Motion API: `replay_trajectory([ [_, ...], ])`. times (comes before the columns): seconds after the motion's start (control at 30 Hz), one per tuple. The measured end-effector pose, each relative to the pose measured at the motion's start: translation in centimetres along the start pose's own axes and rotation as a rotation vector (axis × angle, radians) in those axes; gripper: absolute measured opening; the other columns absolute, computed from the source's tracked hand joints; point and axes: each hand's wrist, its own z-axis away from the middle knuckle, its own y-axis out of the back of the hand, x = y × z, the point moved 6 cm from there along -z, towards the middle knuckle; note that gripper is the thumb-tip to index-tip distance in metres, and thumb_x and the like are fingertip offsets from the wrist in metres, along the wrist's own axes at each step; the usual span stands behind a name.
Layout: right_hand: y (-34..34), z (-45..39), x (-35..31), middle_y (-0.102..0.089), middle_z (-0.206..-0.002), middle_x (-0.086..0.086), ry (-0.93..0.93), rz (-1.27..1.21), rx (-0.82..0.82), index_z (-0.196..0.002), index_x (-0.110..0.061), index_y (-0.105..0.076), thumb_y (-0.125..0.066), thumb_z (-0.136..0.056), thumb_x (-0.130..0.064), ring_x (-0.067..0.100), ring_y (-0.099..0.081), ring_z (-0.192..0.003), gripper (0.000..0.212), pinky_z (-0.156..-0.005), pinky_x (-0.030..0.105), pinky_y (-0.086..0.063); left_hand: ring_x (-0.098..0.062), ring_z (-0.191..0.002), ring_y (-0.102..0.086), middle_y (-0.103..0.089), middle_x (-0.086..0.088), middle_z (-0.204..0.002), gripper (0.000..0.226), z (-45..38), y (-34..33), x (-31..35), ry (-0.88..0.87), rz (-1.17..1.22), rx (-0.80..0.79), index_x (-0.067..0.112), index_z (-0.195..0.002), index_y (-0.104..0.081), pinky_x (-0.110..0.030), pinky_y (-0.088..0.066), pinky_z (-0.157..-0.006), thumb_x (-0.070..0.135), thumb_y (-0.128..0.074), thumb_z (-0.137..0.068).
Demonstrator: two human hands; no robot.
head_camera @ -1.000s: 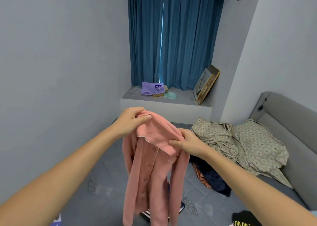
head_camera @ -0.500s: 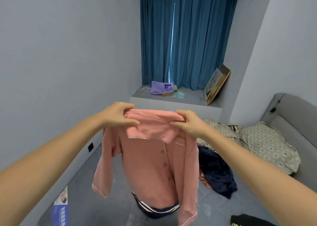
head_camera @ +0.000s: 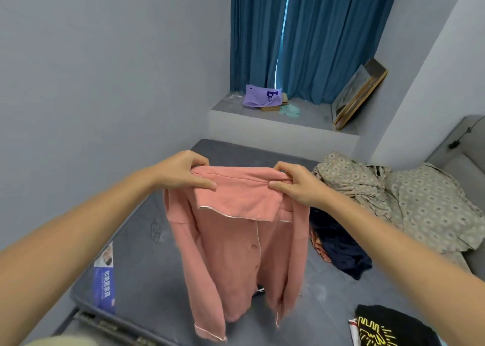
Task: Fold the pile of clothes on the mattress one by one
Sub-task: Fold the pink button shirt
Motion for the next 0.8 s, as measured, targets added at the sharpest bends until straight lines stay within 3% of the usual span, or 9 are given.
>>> replay_trajectory([
  [0.1,-3.3,-2.6,3.5,-0.067,-0.086,-0.015,-0.070,-0.048,-0.052,-0.091,-0.028,-0.062,-0.073,-0.094,-0.033,0.004,-0.061,-0.081,0.013,-0.075,0.030,-0.047,-0.012,-0.065,-0.046,-0.054,0.004,-0.068,0.051,-2.9,-2.0,-5.2,0.056,0.039,-0.076,0.016,-0.076,-0.062,-0.034,-0.037,-0.064,0.060,-0.087,-0.073],
  [0.2,-8.0,-6.1,8.4,-0.066,-0.086,0.001,-0.163,-0.078,-0.108,-0.090,-0.022,-0.062,-0.070,-0.091,-0.044,0.025,-0.061,-0.084,0.024,-0.079,0.045,-0.051,-0.010,-0.064,-0.046,-0.054,0.004,-0.068,0.053,-6.9,-4.7,-12.0,0.110,0.067,-0.147,0.016,-0.075,-0.062,-0.034,-0.038,-0.064,0.063,-0.086,-0.072],
  [0.27,-11.7,-8.8,12.5,-0.066,-0.087,0.005,-0.246,-0.099,-0.145,-0.092,-0.022,-0.063,-0.069,-0.089,-0.050,0.029,-0.061,-0.085,0.029,-0.080,0.048,-0.052,-0.010,-0.064,-0.045,-0.053,0.002,-0.068,0.058,-10.2,-7.0,-17.4,0.142,0.097,-0.174,0.013,-0.076,-0.062,-0.035,-0.038,-0.064,0.065,-0.086,-0.070],
  [0.37,-18.4,-13.2,19.3,-0.065,-0.084,0.004,-0.344,-0.092,-0.190,-0.092,-0.026,-0.061,-0.069,-0.089,-0.050,0.025,-0.060,-0.082,0.026,-0.078,0.047,-0.051,-0.009,-0.062,-0.045,-0.054,0.004,-0.066,0.056,-15.4,-11.1,-26.6,0.199,0.121,-0.191,0.017,-0.075,-0.062,-0.034,-0.039,-0.063,0.068,-0.085,-0.068],
  [0.5,-27.8,-19.4,29.8,-0.064,-0.078,-0.004,-0.441,-0.057,-0.224,-0.093,-0.031,-0.057,-0.072,-0.094,-0.041,0.015,-0.059,-0.077,0.018,-0.069,0.036,-0.046,-0.010,-0.061,-0.044,-0.056,0.001,-0.065,0.064,-23.2,-17.7,-39.3,0.240,0.091,-0.178,0.016,-0.074,-0.059,-0.041,-0.044,-0.063,0.077,-0.076,-0.068],
  [0.57,-32.3,-22.0,35.5,-0.065,-0.076,-0.002,-0.501,-0.046,-0.211,-0.096,-0.028,-0.058,-0.072,-0.094,-0.037,0.018,-0.060,-0.077,0.017,-0.070,0.037,-0.048,-0.011,-0.062,-0.045,-0.054,0.004,-0.064,0.058,-26.9,-21.2,-45.2,0.269,0.042,-0.147,0.018,-0.073,-0.056,-0.040,-0.042,-0.064,0.072,-0.076,-0.075],
  [0.7,-40.3,-25.8,46.3,-0.064,-0.077,-0.002,-0.579,0.010,-0.191,-0.090,-0.019,-0.056,-0.072,-0.093,-0.027,0.025,-0.062,-0.081,0.018,-0.077,0.043,-0.053,-0.021,-0.079,-0.053,-0.055,0.010,-0.074,0.048,-33.4,-28.6,-55.0,0.298,-0.112,-0.099,0.021,-0.077,-0.051,-0.038,-0.043,-0.069,0.064,-0.069,-0.087],
  [0.8,-44.9,-27.6,52.3,-0.058,-0.077,-0.003,-0.594,0.078,-0.138,-0.087,-0.020,-0.052,-0.070,-0.093,-0.023,0.028,-0.056,-0.082,0.019,-0.071,0.040,-0.046,-0.035,-0.095,-0.058,-0.059,-0.002,-0.086,0.045,-36.8,-33.4,-60.7,0.364,-0.188,-0.059,0.021,-0.079,-0.047,-0.040,-0.040,-0.070,0.060,-0.066,-0.090],
])
